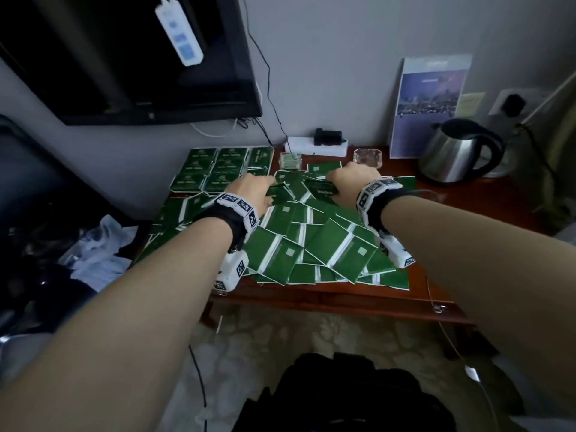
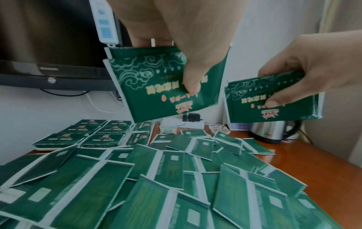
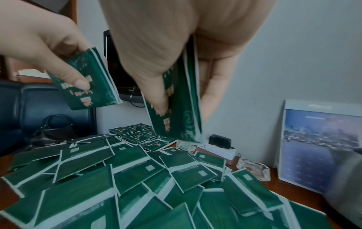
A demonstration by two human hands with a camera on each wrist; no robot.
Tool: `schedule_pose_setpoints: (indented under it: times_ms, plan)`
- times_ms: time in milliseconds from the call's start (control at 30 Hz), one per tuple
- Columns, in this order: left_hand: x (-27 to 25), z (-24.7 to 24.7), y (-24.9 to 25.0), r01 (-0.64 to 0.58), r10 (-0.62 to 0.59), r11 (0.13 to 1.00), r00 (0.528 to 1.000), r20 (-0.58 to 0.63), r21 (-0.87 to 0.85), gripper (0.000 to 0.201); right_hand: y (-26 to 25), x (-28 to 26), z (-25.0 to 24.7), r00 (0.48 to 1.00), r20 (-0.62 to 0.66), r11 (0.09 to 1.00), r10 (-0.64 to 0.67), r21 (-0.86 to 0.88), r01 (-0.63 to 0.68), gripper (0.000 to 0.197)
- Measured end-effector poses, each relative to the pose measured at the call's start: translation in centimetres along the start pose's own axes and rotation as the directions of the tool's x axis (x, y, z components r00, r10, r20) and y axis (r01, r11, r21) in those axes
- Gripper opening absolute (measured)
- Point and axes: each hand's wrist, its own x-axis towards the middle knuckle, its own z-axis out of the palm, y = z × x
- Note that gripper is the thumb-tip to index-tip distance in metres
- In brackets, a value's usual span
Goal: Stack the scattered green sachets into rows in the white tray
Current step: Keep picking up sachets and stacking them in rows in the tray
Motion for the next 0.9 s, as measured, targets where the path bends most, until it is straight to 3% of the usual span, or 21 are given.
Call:
schedule_pose_setpoints:
  times_ms: [367,700,900]
  plan:
    - [9.7,-0.1,-12.2,0.027,-0.030,0.997,0.999,0.043,0.066,0.046,-7.7,15.2,-0.5,0.997,0.035,0.997,-0.072,0.035,0.070,0.030]
    - [16.9,2.9,-20.3,-0.046,0.040,0.998,0.992,0.120,0.051,0.026,-12.4,22.8,2.8,0.988,0.124,0.994,0.096,0.046,-0.102,0.025]
    - [23.0,4.8,-26.3,-0.198,0.193,0.979,0.975,0.113,0.040,0.034,-16.3,27.0,4.8,0.952,0.193,0.959,0.236,0.111,-0.260,0.026]
